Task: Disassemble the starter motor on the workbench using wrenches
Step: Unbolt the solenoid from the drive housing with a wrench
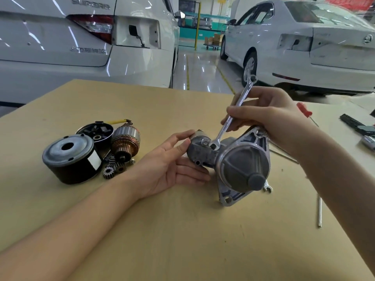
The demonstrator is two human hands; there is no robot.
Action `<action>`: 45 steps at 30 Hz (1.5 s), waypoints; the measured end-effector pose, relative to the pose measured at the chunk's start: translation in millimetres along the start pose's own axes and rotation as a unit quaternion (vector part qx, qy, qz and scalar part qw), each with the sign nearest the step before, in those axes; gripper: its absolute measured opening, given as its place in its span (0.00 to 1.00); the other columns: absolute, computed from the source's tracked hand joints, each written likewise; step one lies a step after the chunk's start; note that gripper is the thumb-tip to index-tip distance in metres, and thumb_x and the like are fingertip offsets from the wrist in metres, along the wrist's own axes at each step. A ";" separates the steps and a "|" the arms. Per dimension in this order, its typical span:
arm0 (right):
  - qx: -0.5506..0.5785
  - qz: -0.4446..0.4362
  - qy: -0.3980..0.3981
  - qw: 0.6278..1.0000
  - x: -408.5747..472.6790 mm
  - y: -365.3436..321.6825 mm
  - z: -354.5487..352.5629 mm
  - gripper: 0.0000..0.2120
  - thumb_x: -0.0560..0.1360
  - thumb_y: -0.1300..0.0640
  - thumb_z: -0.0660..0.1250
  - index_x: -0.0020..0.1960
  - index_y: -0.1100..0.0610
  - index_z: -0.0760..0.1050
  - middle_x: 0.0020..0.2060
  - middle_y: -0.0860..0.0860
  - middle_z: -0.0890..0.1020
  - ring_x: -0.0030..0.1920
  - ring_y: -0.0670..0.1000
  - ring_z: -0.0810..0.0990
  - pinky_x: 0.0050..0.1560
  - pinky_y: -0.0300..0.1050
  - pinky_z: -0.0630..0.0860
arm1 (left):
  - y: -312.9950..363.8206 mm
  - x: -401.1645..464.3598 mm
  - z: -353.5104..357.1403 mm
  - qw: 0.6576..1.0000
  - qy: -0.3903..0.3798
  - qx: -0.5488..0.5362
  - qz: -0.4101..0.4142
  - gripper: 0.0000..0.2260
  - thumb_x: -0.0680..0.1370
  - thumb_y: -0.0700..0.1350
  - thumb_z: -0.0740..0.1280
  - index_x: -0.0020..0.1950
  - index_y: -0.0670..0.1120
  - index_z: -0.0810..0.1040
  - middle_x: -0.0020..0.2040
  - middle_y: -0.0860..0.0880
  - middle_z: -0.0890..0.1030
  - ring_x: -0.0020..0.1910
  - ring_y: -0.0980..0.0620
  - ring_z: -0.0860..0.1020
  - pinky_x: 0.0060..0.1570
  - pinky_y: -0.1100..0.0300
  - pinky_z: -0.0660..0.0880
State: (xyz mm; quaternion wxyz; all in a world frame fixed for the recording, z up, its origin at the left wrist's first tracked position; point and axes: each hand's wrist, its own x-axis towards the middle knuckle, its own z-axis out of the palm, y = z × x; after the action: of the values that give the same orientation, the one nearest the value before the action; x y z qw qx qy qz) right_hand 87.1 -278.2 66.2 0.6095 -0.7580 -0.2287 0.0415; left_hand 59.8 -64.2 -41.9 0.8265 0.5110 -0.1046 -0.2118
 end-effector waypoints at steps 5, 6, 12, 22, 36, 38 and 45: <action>0.022 -0.008 0.014 1.000 3.1 5.1 3.0 0.08 0.68 0.63 0.72 0.45 0.62 0.76 0.37 0.59 0.85 0.40 0.60 0.85 0.44 0.46 0.82 | 0.4 -0.3 0.5 1.000 -0.007 0.001 0.000 0.19 0.76 0.50 0.62 0.66 0.52 0.68 0.41 0.32 0.82 0.40 0.38 0.84 0.38 0.50 0.81; 0.022 -0.012 0.013 1.000 3.4 5.4 3.4 0.08 0.68 0.63 0.72 0.45 0.62 0.76 0.38 0.59 0.85 0.40 0.59 0.85 0.44 0.46 0.82 | 0.4 -0.4 0.5 1.000 -0.008 0.002 0.000 0.19 0.75 0.50 0.62 0.66 0.52 0.68 0.41 0.32 0.82 0.40 0.38 0.84 0.39 0.50 0.81; -0.003 -0.036 -0.006 0.999 1.3 4.3 2.8 0.10 0.67 0.61 0.72 0.46 0.61 0.75 0.38 0.59 0.85 0.39 0.59 0.85 0.42 0.45 0.82 | 0.4 0.8 -0.3 1.000 -0.006 0.010 -0.001 0.19 0.76 0.50 0.62 0.66 0.52 0.68 0.41 0.32 0.82 0.40 0.38 0.84 0.40 0.49 0.81; -0.094 -0.080 0.022 0.992 -1.7 -4.0 13.4 0.07 0.73 0.63 0.70 0.49 0.66 0.75 0.36 0.57 0.85 0.35 0.55 0.85 0.43 0.52 0.80 | 1.3 0.7 -0.2 1.000 -0.008 -0.001 -0.005 0.19 0.76 0.50 0.62 0.67 0.52 0.68 0.41 0.32 0.82 0.40 0.38 0.84 0.38 0.50 0.81; -0.274 -0.091 -0.132 0.948 30.3 -30.6 32.3 0.03 0.76 0.63 0.67 0.49 0.60 0.75 0.37 0.53 0.83 0.32 0.46 0.82 0.34 0.40 0.80 | 0.9 1.3 1.7 1.000 0.005 0.001 0.001 0.20 0.74 0.50 0.63 0.66 0.51 0.68 0.40 0.32 0.82 0.39 0.37 0.84 0.37 0.50 0.81; -0.343 -0.090 -0.237 0.905 42.4 -40.8 57.5 0.04 0.75 0.63 0.67 0.49 0.57 0.77 0.35 0.52 0.83 0.33 0.48 0.82 0.36 0.41 0.80 | -0.1 1.6 1.1 1.000 0.005 0.000 0.004 0.20 0.75 0.49 0.62 0.66 0.48 0.68 0.40 0.32 0.82 0.39 0.37 0.84 0.38 0.49 0.81; -0.405 -0.147 -0.353 0.831 36.2 -42.4 82.1 0.05 0.72 0.58 0.71 0.47 0.51 0.80 0.35 0.48 0.83 0.37 0.49 0.81 0.43 0.50 0.79 | -6.3 1.4 -0.9 0.999 -0.011 0.037 0.010 0.18 0.76 0.49 0.57 0.57 0.38 0.75 0.42 0.36 0.84 0.42 0.41 0.85 0.41 0.53 0.81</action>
State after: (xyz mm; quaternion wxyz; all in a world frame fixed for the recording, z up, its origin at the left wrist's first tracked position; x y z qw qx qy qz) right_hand 78.9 -183.1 93.1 0.1245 -0.8284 -0.5329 0.1195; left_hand 59.9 -66.5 -47.9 0.8077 0.5383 -0.1264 -0.2049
